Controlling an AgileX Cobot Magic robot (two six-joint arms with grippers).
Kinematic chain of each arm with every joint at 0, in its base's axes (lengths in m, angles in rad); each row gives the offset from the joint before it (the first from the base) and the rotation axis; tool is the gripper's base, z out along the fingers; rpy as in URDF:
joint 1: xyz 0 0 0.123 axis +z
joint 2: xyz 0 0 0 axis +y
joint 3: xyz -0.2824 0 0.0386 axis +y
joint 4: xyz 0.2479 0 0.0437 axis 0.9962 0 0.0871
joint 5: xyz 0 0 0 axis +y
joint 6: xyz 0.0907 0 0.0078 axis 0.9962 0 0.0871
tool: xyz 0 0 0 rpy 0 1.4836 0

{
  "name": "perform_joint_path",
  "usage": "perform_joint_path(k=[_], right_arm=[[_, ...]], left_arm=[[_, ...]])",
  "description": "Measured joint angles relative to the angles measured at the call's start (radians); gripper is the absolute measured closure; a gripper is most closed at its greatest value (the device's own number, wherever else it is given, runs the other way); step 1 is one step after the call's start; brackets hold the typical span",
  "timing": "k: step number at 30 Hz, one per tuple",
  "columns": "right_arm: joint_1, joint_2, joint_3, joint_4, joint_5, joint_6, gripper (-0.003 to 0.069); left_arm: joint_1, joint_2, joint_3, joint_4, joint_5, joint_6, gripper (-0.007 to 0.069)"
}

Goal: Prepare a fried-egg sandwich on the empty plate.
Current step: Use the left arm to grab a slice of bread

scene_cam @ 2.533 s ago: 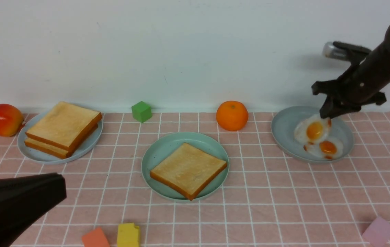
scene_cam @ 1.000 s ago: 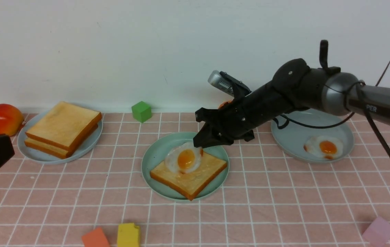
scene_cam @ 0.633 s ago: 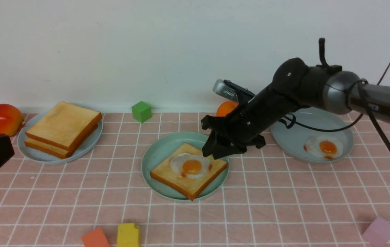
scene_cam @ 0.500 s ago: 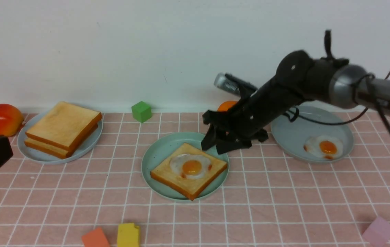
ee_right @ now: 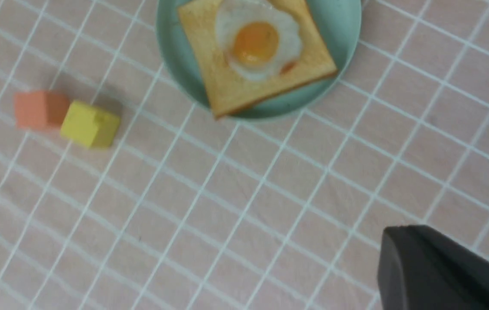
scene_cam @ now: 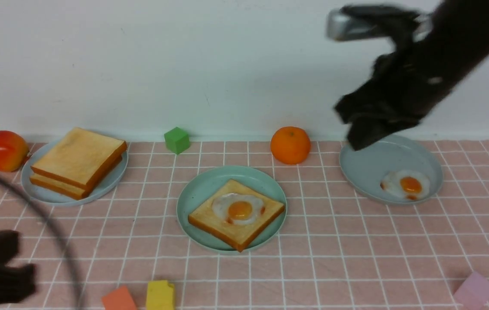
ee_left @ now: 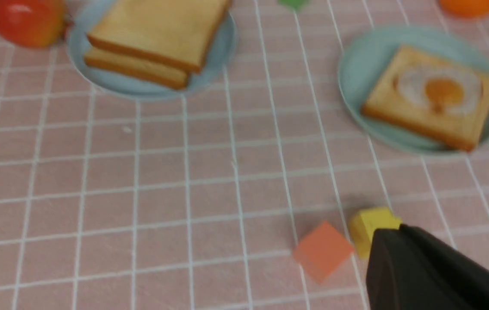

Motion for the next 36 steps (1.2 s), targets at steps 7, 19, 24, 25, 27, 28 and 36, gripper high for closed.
perform_joint_path(k=[7, 19, 24, 25, 27, 28, 36], right_arm=[[0.056, -0.332, 0.229, -0.01, -0.074, 0.003, 0.0655], [0.064, -0.659, 0.494, -0.041, -0.189, -0.046, 0.0652], [0.064, -0.707, 0.53, -0.056, -0.223, -0.047, 0.0651], [0.064, -0.709, 0.532, -0.059, -0.224, -0.048, 0.0651], [0.064, -0.711, 0.534, -0.069, -0.231, -0.049, 0.0649], [0.064, -0.711, 0.534, -0.074, -0.233, -0.05, 0.0648], [0.064, -0.711, 0.534, -0.115, -0.238, -0.05, 0.0643]], left_arm=[[0.145, 0.27, -0.139, -0.15, -0.077, 0.179, 0.0638], [0.715, 0.698, -0.448, -0.7, -0.178, 0.856, 0.0638], [0.774, 0.879, -0.559, -0.668, -0.22, 0.95, 0.0606], [0.774, 0.904, -0.569, -0.656, -0.225, 0.962, 0.0592], [0.774, 0.965, -0.601, -0.633, -0.248, 0.991, 0.0525], [0.774, 0.985, -0.608, -0.623, -0.262, 0.999, 0.0489], [0.774, 1.116, -0.618, -0.48, -0.407, 1.009, 0.026]])
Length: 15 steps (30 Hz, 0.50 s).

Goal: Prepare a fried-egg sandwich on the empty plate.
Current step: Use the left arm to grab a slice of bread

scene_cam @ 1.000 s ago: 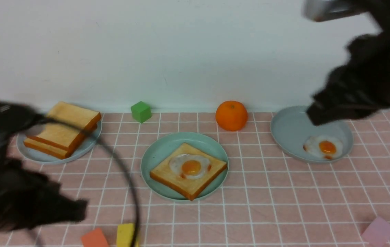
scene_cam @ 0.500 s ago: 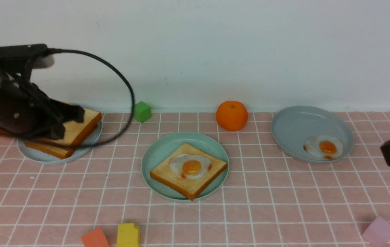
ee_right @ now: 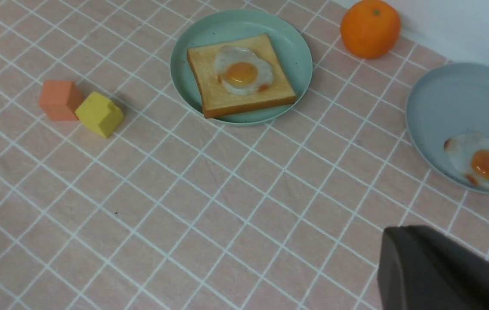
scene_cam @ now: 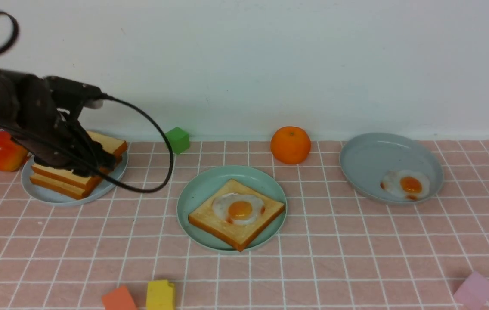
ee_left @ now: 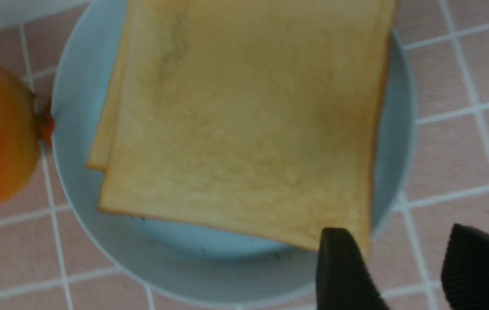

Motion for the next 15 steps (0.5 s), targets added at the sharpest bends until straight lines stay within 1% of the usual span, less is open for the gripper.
perform_joint_path(k=[2, 8, 10, 14, 15], right_arm=[[0.0, 0.0, 0.0, 0.0, 0.0, 0.0, 0.0641], [0.0, 0.0, 0.0, 0.0, -0.005, 0.0, 0.0637], [0.0, 0.0, 0.0, 0.0, -0.005, 0.0, 0.0636], [0.0, 0.0, 0.0, 0.0, -0.005, 0.0, 0.0634], [0.0, 0.0, 0.0, 0.0, -0.005, 0.0, 0.0634]], left_arm=[[0.0, 0.033, -0.001, 0.015, -0.042, 0.001, 0.0239], [0.0, 0.077, -0.005, 0.033, -0.118, 0.002, 0.0242], [0.0, 0.09, -0.005, 0.039, -0.128, 0.002, 0.0254], [0.0, 0.102, -0.006, 0.061, -0.135, 0.002, 0.0322], [0.0, 0.102, -0.006, 0.069, -0.136, 0.003, 0.0353]])
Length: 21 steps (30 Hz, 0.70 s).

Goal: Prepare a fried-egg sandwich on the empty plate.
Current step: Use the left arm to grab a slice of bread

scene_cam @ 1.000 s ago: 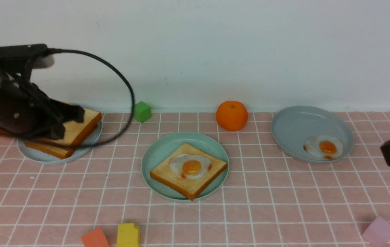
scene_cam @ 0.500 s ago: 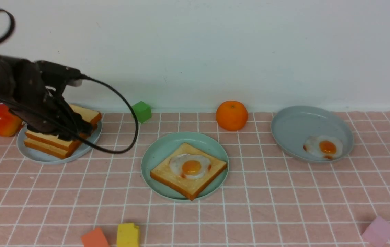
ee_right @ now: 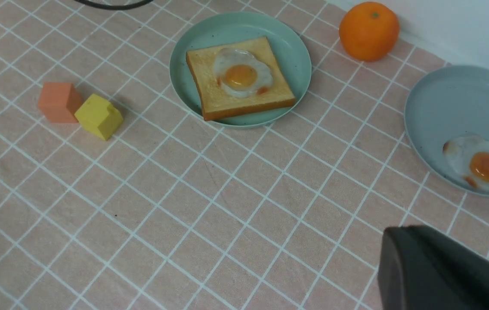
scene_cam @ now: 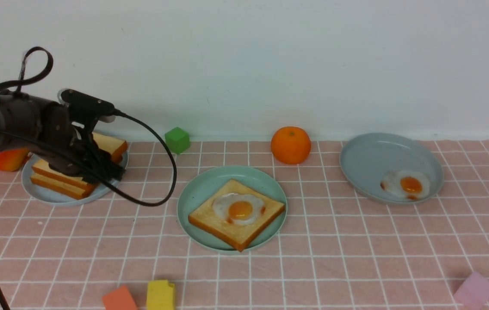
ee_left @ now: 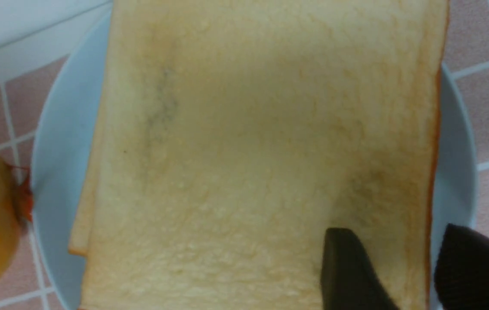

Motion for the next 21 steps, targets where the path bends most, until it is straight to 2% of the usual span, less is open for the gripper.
perform_joint_path(k=[8, 13, 21], right_arm=[[0.0, 0.0, 0.0, 0.005, 0.007, 0.0, 0.0633], [0.0, 0.0, 0.001, 0.008, 0.016, 0.0, 0.0628], [0.0, 0.0, 0.001, 0.008, 0.016, 0.001, 0.0617]], left_arm=[[0.0, 0.011, -0.002, 0.038, -0.006, 0.001, 0.0503], [-0.001, 0.011, -0.005, 0.04, 0.008, 0.001, 0.0622], [-0.001, -0.029, -0.004, 0.039, 0.057, 0.001, 0.0629]])
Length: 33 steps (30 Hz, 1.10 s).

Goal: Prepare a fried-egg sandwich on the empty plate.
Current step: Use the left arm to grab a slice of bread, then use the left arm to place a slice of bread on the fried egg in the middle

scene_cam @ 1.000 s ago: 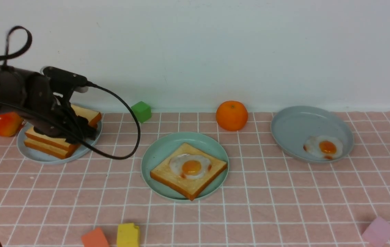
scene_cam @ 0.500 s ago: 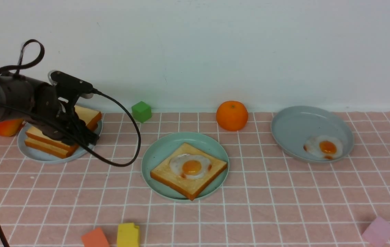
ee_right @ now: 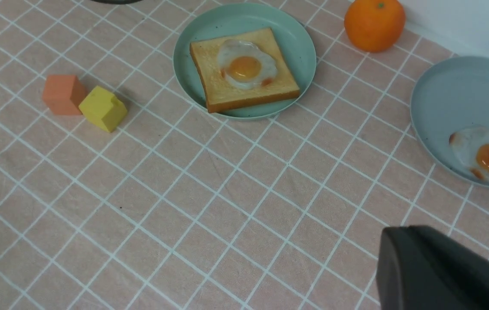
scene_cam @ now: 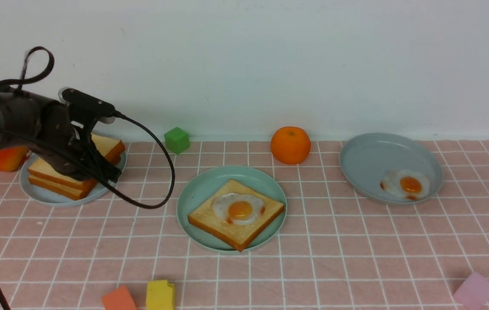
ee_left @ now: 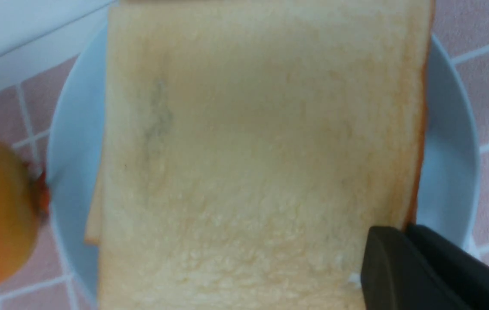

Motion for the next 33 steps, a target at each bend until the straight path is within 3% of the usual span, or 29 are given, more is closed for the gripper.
perform_joint_path(k=[14, 25, 33], right_arm=[[0.001, -0.005, 0.0, -0.028, 0.002, 0.011, 0.0607], [0.001, -0.174, 0.0, -0.083, 0.099, 0.082, 0.0606], [0.001, -0.239, 0.0, -0.086, 0.115, 0.085, 0.0603]], left_arm=[[-0.038, -0.207, 0.003, -0.036, 0.071, 0.0, 0.0631], [-0.491, -0.17, 0.004, -0.094, 0.137, 0.0, 0.0631], [-0.575, -0.072, -0.016, -0.068, 0.126, 0.0, 0.0631]])
